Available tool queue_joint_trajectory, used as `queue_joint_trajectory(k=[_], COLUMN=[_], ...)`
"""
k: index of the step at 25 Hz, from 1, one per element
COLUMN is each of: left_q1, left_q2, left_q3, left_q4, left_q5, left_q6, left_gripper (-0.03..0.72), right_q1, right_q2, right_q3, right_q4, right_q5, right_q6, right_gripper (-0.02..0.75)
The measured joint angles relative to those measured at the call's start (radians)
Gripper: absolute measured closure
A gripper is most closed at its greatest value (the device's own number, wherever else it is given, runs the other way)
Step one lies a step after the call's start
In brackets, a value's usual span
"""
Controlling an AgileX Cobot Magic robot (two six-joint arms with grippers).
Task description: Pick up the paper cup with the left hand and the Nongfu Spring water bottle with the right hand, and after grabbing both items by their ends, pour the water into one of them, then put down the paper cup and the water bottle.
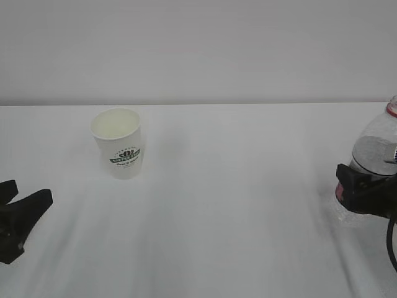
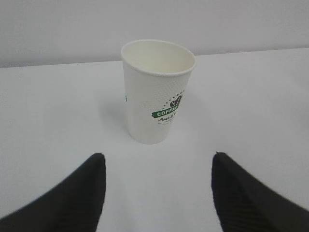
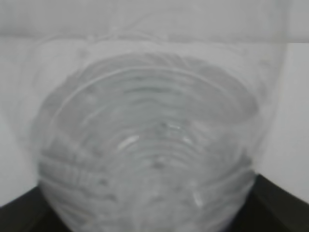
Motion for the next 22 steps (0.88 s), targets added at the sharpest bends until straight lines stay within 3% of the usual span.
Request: queue_joint_trajectory(k=[4, 22], left_q1=[0.000, 0.000], left_q2=[0.000, 0.001], left_q3=[0.000, 0.000], left_q4=[0.000, 0.015], left_q5=[0.000, 0.000], left_q6=[0.000, 0.000], left_gripper=[0.190, 0.190], right_q1=[0.000, 0.000], right_q2=[0.000, 0.000], right_q3=[0.000, 0.013], right_q4=[0.000, -0.002], right_q5=[-0.002, -0.013], right_q6=[0.000, 0.000], right_gripper=[0.214, 0.220])
